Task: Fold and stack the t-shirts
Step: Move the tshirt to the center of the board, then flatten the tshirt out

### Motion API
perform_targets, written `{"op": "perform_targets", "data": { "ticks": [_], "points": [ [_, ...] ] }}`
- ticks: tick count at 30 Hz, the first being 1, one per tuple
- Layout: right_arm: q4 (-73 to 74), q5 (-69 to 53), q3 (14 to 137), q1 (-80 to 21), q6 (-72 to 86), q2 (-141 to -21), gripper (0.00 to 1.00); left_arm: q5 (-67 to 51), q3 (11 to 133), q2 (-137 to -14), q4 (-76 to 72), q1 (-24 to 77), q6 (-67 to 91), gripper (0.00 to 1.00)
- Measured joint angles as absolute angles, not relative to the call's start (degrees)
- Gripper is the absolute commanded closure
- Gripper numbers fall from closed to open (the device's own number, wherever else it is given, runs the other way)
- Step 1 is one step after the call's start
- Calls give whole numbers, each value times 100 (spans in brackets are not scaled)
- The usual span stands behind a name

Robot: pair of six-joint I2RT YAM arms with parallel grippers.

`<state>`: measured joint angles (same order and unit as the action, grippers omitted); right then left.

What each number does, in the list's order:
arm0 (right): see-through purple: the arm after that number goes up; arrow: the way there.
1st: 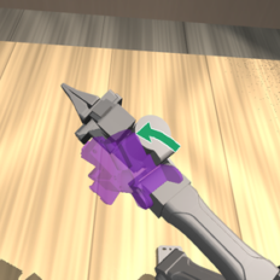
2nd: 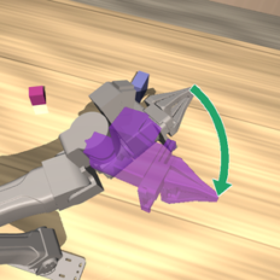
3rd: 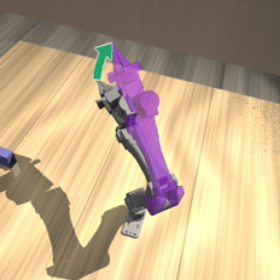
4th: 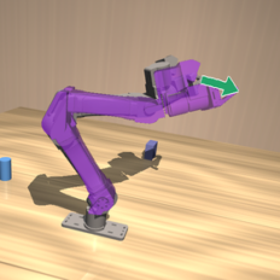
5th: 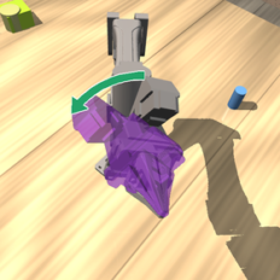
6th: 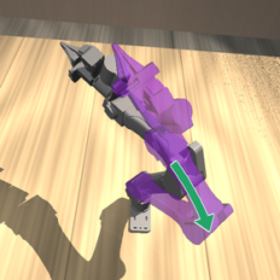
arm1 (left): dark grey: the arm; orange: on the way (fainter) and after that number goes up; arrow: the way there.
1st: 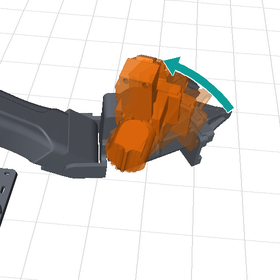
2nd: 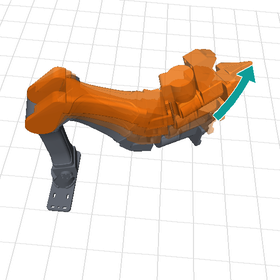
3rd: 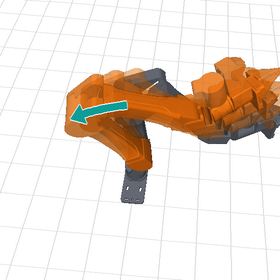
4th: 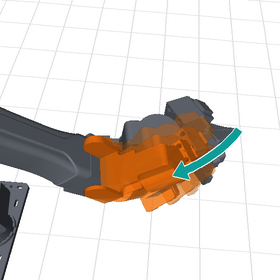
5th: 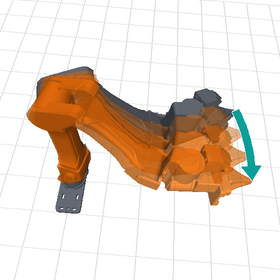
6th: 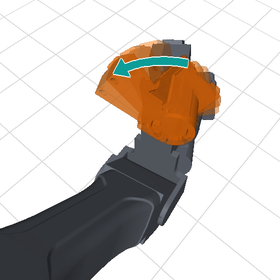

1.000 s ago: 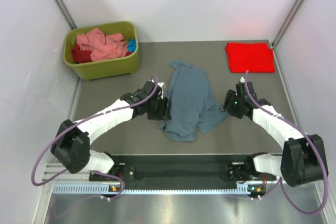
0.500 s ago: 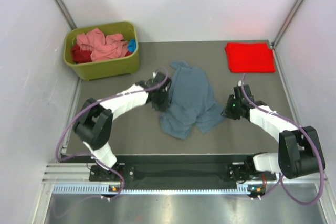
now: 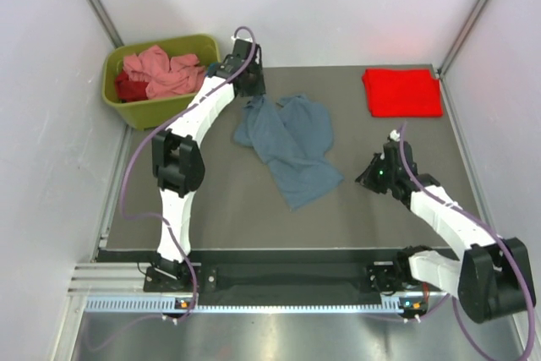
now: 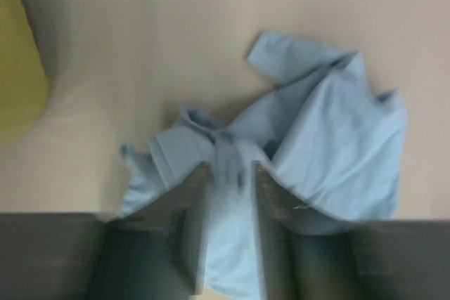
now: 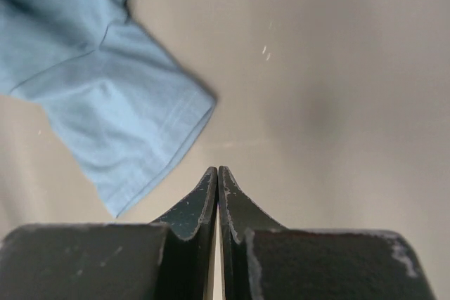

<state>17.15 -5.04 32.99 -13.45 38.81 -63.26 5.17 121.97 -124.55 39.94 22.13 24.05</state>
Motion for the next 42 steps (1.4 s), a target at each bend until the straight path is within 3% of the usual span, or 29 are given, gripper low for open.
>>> {"op": "perform_targets", "data": {
  "ticks": [4,11,16,20,37,41,42],
  "points": [
    [1715,-609,3065,-1420,4071,-6080,92,587,11808,-12296,4211,2290,2279,48],
    [1839,-548,3334,-1420,3898,-6149,78,742,9181,-10298,4493,3089,2633,51],
    [1846,-556,3505,-1415,3732,-6169,78,338,6991,-8364,3594,4082,3800,52],
    [1868,-642,3505,-1413,3699,-6169,77,126,5835,-8322,3061,4567,4753,52],
    [1887,-770,3498,-1413,3594,-5865,75,395,5924,-9931,2504,5218,5940,53],
    [1885,-770,3498,-1413,3566,-5865,74,493,6080,-10095,2471,5227,5986,68],
    [1885,-770,3498,-1413,3559,-5865,73,506,6114,-10130,2495,5225,5999,81]
  ]
}}
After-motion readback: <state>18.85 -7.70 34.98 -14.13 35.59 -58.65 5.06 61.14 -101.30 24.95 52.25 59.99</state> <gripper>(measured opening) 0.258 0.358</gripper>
